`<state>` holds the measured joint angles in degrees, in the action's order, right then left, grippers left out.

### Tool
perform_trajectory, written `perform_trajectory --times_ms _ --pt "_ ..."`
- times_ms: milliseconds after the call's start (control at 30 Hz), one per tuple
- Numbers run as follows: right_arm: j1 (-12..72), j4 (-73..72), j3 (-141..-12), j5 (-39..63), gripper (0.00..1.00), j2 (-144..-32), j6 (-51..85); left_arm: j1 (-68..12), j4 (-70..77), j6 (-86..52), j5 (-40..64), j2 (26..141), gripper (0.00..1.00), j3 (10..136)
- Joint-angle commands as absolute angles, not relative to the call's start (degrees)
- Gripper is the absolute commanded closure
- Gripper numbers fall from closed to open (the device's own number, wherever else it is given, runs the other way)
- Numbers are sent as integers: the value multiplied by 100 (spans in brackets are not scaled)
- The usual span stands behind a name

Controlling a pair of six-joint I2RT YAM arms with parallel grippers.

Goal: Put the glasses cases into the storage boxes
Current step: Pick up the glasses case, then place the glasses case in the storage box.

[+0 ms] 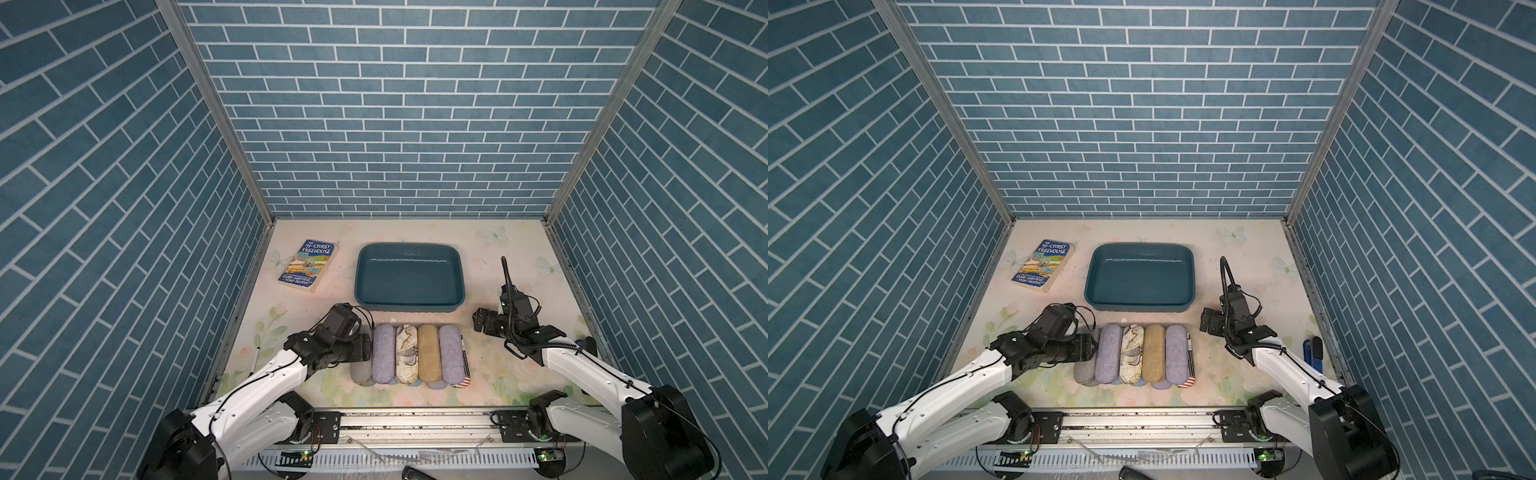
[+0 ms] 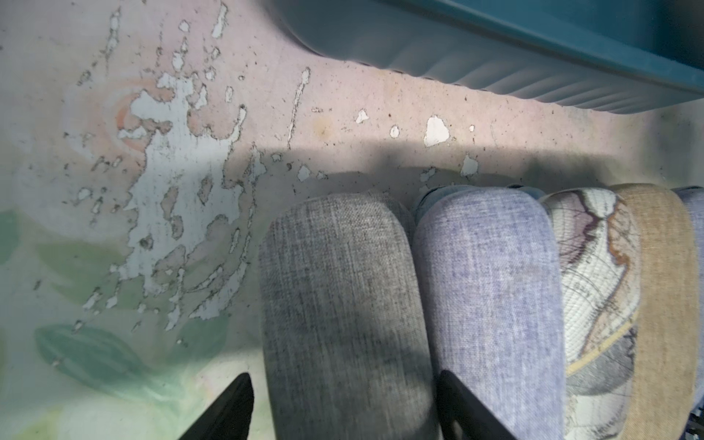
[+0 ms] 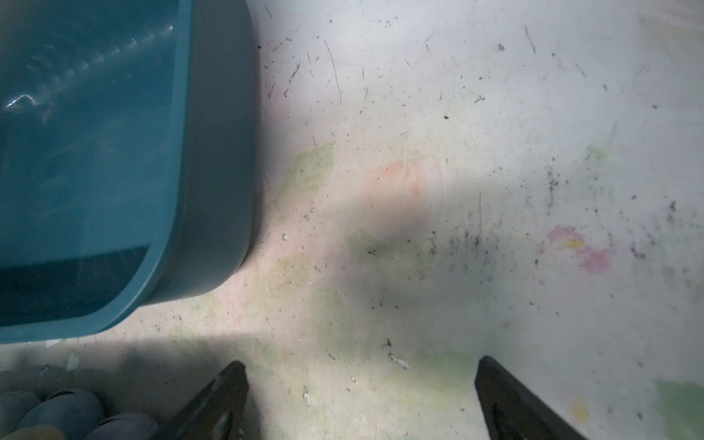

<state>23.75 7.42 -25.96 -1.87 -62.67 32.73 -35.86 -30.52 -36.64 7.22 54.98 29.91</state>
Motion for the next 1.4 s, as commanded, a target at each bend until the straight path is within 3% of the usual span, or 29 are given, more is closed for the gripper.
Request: perform_trajectory --times_ms 0,200,533,800,1000,1367 --pt "2399 659 -2512 -171 6 -6341 3430 -3742 -3051 -3577 565 5667 23 3079" --pt "2400 625 -2481 -158 6 -6421 3454 -3784 -2962 -3575 569 5816 26 3083" --pt "2399 528 -2470 -173 6 -6578 3525 -3797 -3064 -3644 477 5552 42 3081" --pt "2399 527 -2476 -198 6 -6620 3529 -3797 -3837 -3720 33 4989 42 3406" --pt "2402 628 -2475 -275 6 -6419 3527 -3791 -4553 -3498 -681 4778 43 4366" --pt "2391 835 -2552 -527 6 -6049 3429 -3595 -3376 -2685 -1301 6855 43 6070"
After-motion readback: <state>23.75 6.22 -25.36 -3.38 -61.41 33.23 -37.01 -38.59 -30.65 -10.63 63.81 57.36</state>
